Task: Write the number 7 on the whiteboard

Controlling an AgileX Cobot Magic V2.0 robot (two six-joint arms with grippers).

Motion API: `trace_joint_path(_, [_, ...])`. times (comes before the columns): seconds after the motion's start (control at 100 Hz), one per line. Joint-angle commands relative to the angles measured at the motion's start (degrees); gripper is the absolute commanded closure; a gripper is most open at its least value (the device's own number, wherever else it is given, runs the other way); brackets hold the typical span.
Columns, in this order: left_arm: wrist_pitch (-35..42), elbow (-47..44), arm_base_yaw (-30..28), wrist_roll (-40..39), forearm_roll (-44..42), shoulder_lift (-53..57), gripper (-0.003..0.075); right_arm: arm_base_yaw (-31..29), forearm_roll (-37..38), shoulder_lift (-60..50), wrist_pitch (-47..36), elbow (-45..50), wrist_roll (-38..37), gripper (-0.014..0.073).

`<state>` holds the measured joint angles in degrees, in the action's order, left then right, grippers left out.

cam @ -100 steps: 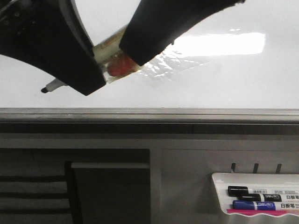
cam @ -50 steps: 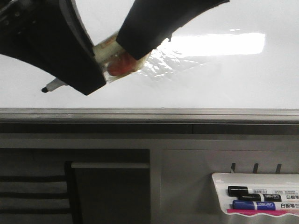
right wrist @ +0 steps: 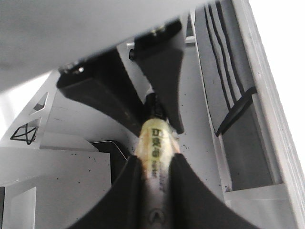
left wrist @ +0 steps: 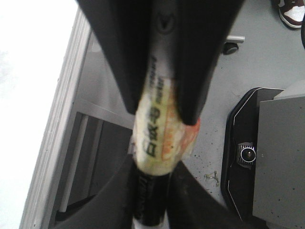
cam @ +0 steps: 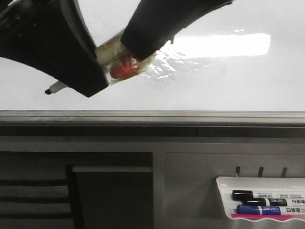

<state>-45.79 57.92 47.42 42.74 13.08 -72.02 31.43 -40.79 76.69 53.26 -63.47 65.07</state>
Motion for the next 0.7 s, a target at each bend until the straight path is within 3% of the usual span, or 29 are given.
trace_joint_path(0.0, [3.23, 1.98, 0.4, -1.07, 0.43, 1.3, 0.0428, -0.12, -1.1, -1.56, -1.41, -1.99, 0.53, 0.0657])
trace_joint_path(0.07, [4.57, 1.98, 0.21, -3.88, -1.38, 2.03, 0.0325, -0.12, -0.32, -2.32, -1.53, -1.99, -0.5, 0.0657])
trace_joint_path(0.12, [5.16, 1.98, -0.42, -6.27, -2.19, 3.06, 0.0301, -0.24, 0.45, -3.27, -1.65, -1.99, -1.82, 0.0657])
trace_joint_path(0.28, [4.64, 1.98, -4.75, -9.35, -1.92, 8.63, 0.03, -0.24, 12.47, -7.75, -2.82, -2.13, -15.93, 0.0657])
trace_joint_path(0.49, [4.0, -1.09, -14.69, -13.56, -0.38, 17.73, 0.03, -0.75, 27.7, -16.15, -5.19, 2.0, -37.0, 0.0657])
trace_joint_path(0.69, [8.44, -10.03, -25.22, -13.56, 6.05, 25.54, 0.03, -7.7, 28.42, -23.57, -13.26, 13.1, -50.13, 0.0657])
